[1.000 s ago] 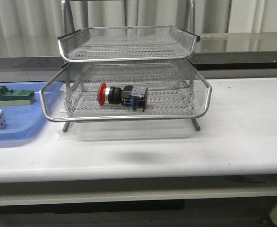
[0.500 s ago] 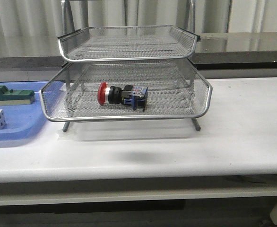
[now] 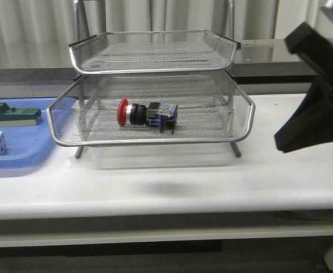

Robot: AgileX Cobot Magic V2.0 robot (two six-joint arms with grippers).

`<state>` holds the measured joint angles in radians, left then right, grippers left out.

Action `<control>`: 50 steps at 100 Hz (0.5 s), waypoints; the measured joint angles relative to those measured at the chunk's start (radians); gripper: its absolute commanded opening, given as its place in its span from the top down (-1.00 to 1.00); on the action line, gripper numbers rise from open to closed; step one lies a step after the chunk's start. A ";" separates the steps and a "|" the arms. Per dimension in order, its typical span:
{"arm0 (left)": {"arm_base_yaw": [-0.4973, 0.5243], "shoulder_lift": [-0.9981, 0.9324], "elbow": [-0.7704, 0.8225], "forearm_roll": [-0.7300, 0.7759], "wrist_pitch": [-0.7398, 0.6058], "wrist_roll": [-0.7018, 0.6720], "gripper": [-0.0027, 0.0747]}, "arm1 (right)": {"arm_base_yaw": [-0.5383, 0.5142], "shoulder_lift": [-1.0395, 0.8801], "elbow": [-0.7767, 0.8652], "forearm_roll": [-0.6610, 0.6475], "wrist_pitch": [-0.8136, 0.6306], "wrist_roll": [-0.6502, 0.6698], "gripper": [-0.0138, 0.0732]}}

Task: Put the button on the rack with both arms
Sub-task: 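Bring the right gripper to the front edge of the pulled-out tier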

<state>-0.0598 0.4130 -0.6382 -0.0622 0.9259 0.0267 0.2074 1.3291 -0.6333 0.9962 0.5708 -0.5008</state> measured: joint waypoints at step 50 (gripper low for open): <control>0.000 0.000 0.000 0.000 0.000 0.000 0.99 | 0.209 0.260 -0.128 0.079 -0.114 -0.017 0.84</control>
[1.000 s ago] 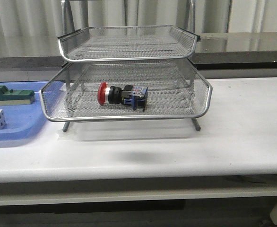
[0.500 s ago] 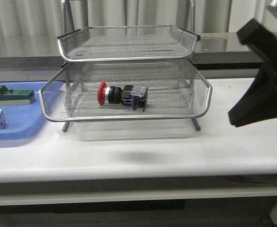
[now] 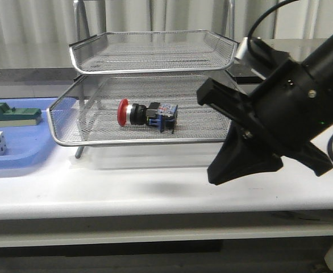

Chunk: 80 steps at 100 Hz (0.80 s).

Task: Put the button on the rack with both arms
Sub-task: 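Bring the right gripper to the front edge of the pulled-out tier, then push the tier back into the rack with the right gripper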

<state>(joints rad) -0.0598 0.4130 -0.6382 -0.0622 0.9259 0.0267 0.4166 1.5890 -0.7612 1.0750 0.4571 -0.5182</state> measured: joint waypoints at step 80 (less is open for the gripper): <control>0.000 0.000 0.000 0.000 0.000 -0.002 0.99 | 0.055 0.221 -0.232 0.017 -0.076 -0.002 0.84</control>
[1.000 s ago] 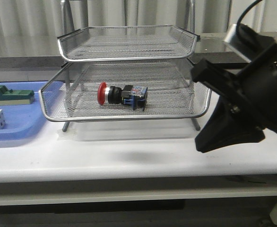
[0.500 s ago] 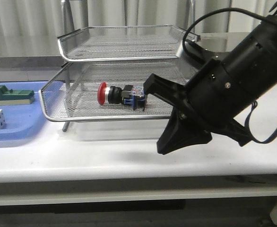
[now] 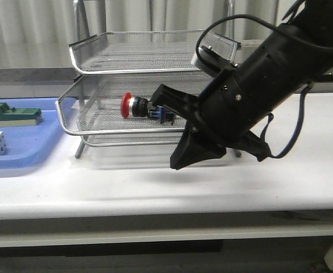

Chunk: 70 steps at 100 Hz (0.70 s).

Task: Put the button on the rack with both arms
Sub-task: 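Push the tier back into the rack with the right gripper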

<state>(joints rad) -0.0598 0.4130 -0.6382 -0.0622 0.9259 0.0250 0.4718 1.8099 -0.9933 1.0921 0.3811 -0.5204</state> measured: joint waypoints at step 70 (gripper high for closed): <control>0.000 0.000 0.000 0.000 0.000 0.000 0.99 | 0.001 0.094 -0.173 -0.008 -0.121 -0.044 0.84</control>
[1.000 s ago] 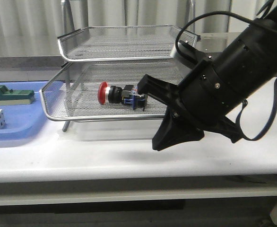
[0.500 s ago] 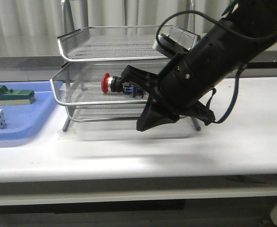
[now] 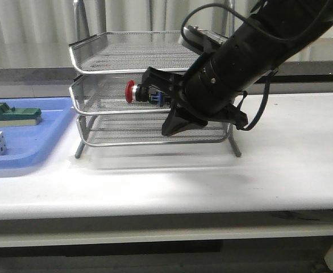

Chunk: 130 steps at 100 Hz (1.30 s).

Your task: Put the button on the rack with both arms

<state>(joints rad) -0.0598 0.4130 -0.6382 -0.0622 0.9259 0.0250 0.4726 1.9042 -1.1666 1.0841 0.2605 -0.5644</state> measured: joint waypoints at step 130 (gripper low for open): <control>0.000 0.000 0.000 0.000 0.000 0.000 0.99 | -0.206 -0.531 0.338 -0.246 0.129 -0.003 0.82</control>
<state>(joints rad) -0.0598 0.4130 -0.6382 -0.0622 0.9259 0.0250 0.2665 1.3730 -0.8284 0.8377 0.3899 -0.5669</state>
